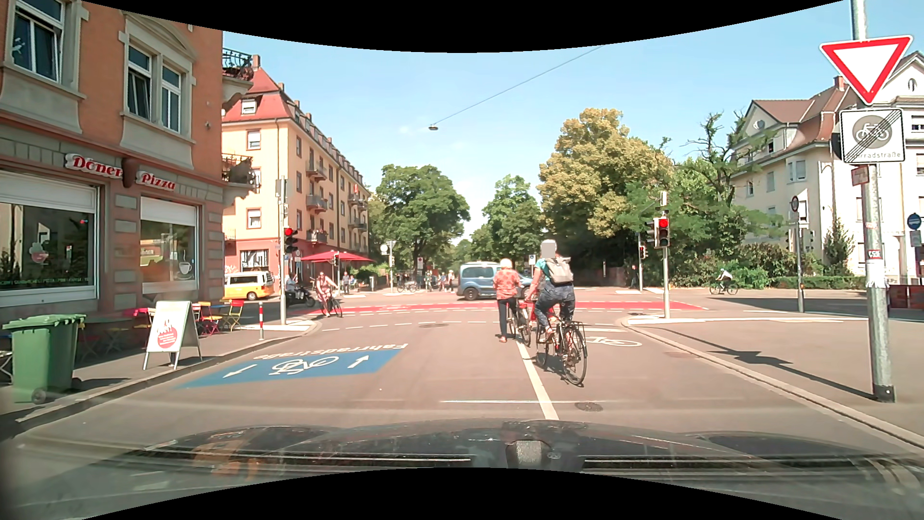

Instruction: Follow the waypoints while adhering to traffic rules and regulations

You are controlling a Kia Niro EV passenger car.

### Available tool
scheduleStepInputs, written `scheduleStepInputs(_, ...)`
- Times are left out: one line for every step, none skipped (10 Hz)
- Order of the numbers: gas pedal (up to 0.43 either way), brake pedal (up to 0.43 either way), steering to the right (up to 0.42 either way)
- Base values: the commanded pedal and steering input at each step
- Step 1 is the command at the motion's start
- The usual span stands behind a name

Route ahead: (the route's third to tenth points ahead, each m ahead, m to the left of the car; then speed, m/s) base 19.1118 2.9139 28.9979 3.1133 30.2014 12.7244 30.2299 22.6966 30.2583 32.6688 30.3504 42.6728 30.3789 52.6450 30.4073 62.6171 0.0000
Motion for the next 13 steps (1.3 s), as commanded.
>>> scheduleStepInputs(0.000,0.287,0.011)
scheduleStepInputs(0.000,0.287,0.011)
scheduleStepInputs(0.000,0.287,0.011)
scheduleStepInputs(0.000,0.287,0.011)
scheduleStepInputs(0.000,0.287,0.011)
scheduleStepInputs(0.000,0.287,0.011)
scheduleStepInputs(0.000,0.287,0.011)
scheduleStepInputs(0.000,0.287,0.011)
scheduleStepInputs(0.000,0.287,0.012)
scheduleStepInputs(0.000,0.287,0.011)
scheduleStepInputs(0.000,0.287,0.011)
scheduleStepInputs(0.000,0.287,0.011)
scheduleStepInputs(0.000,0.287,0.012)
